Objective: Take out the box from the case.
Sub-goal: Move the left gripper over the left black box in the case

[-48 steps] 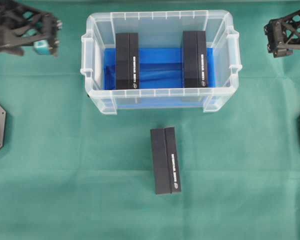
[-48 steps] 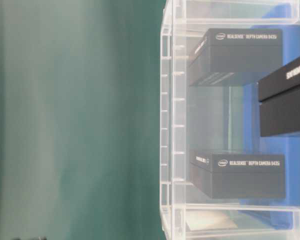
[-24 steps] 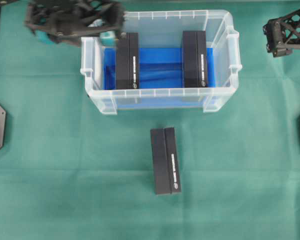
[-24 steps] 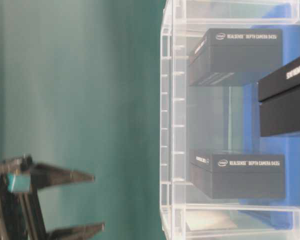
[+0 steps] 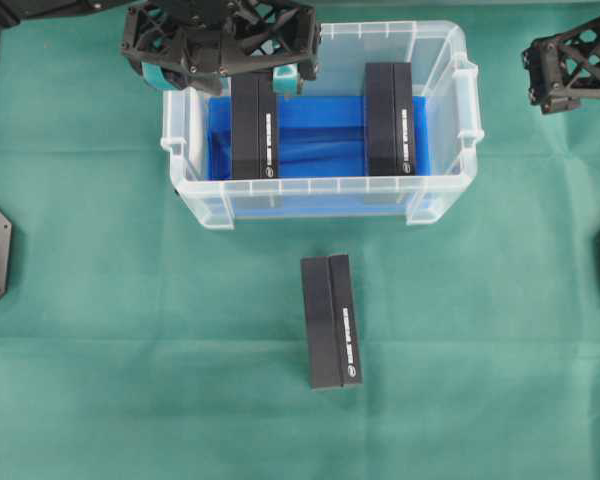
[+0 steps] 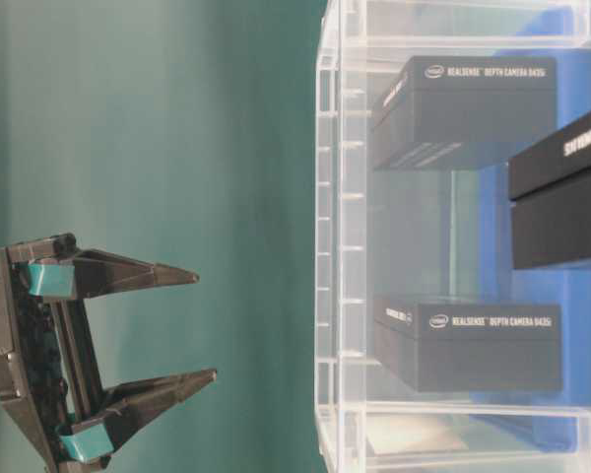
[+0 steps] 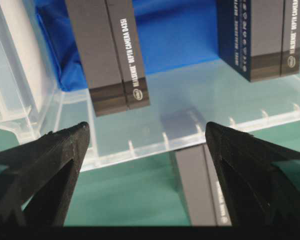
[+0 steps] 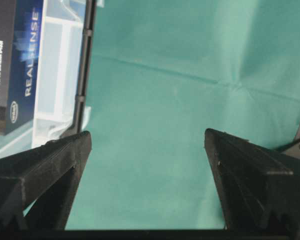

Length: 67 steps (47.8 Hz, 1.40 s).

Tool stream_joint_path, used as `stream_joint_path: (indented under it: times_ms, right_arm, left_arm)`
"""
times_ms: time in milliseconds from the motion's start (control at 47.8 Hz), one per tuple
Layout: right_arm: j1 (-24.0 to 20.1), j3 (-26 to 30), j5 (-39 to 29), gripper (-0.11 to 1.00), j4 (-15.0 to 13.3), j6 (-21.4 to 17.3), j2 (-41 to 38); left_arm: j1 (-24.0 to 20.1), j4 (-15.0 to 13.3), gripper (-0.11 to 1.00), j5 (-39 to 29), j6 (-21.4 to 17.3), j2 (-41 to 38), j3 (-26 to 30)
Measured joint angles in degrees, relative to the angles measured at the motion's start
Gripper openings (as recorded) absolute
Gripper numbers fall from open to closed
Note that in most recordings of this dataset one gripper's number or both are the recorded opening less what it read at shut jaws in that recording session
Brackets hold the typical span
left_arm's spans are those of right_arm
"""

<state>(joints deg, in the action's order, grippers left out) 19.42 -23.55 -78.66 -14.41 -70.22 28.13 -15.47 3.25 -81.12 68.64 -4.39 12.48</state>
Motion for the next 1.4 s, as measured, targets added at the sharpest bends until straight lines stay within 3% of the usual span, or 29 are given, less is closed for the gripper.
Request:
stream_joint_path:
  times_ms: [377, 1402]
  right_arm:
    - [0.0, -0.1, 1.1, 0.91, 0.0, 0.0, 0.0]
    - [0.0, -0.4, 1.1, 0.91, 0.1, 0.0, 0.0]
  left_arm:
    - [0.1, 2.0, 0.97, -0.2, 0.1, 0.0, -0.2]
    - [0.0, 3.4, 0.97, 1.8, 1.7, -0.1, -3.9]
